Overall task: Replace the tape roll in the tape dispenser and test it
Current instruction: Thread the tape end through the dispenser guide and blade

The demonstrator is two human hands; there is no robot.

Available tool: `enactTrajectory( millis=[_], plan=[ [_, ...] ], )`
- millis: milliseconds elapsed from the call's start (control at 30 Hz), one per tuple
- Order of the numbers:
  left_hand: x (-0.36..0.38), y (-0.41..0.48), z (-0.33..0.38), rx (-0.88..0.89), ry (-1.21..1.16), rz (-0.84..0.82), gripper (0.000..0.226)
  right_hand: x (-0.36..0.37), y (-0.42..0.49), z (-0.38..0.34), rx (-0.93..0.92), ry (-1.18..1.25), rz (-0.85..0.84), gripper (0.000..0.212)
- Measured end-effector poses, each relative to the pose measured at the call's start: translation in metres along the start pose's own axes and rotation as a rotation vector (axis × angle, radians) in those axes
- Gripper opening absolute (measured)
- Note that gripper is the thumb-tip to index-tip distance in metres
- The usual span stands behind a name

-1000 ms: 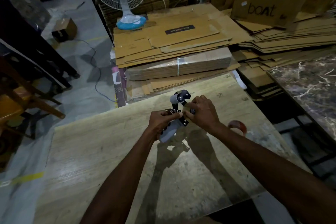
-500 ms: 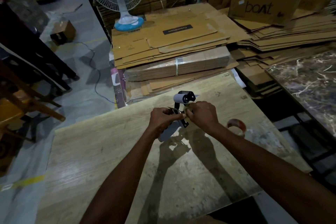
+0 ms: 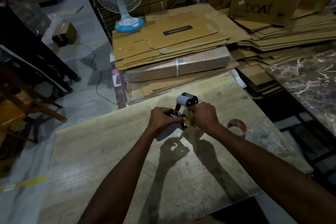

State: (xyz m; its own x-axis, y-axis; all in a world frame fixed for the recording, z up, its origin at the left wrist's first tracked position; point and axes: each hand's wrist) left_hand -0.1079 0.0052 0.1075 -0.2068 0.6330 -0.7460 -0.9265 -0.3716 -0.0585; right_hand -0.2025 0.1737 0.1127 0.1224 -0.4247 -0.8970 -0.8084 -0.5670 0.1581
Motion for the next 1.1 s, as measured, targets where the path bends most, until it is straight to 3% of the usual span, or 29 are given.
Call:
enactTrajectory(
  millis=[267,533,667,800,1100],
  plan=[
    [-0.005,0.001,0.000,0.029,0.096,-0.016,0.035,0.003,-0.008,0.006,-0.159,-0.010,-0.042,0.035],
    [-0.005,0.005,0.006,0.039,0.137,0.005,0.038,0.000,0.000,0.007,-0.157,-0.021,-0.105,0.035],
    [-0.006,0.005,0.012,0.048,0.117,-0.006,0.035,-0.003,0.000,0.009,-0.172,-0.007,-0.056,0.030],
    [-0.008,0.003,0.014,0.027,0.100,-0.063,0.036,0.005,-0.003,0.013,-0.166,0.004,-0.005,0.012],
    [-0.003,-0.004,0.016,0.066,0.158,-0.035,0.032,0.017,-0.003,0.019,-0.110,0.134,0.059,0.021]
  ],
)
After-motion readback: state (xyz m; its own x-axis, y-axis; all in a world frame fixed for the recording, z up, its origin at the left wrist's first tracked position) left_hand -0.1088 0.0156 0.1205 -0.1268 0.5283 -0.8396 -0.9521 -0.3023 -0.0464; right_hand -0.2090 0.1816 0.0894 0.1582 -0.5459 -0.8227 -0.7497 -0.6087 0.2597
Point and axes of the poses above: each hand's wrist, its own y-axis towards the middle knuckle, its own x-axis out of the palm, z = x × y, and after that the axes turned 13 degrees about y, right-handed
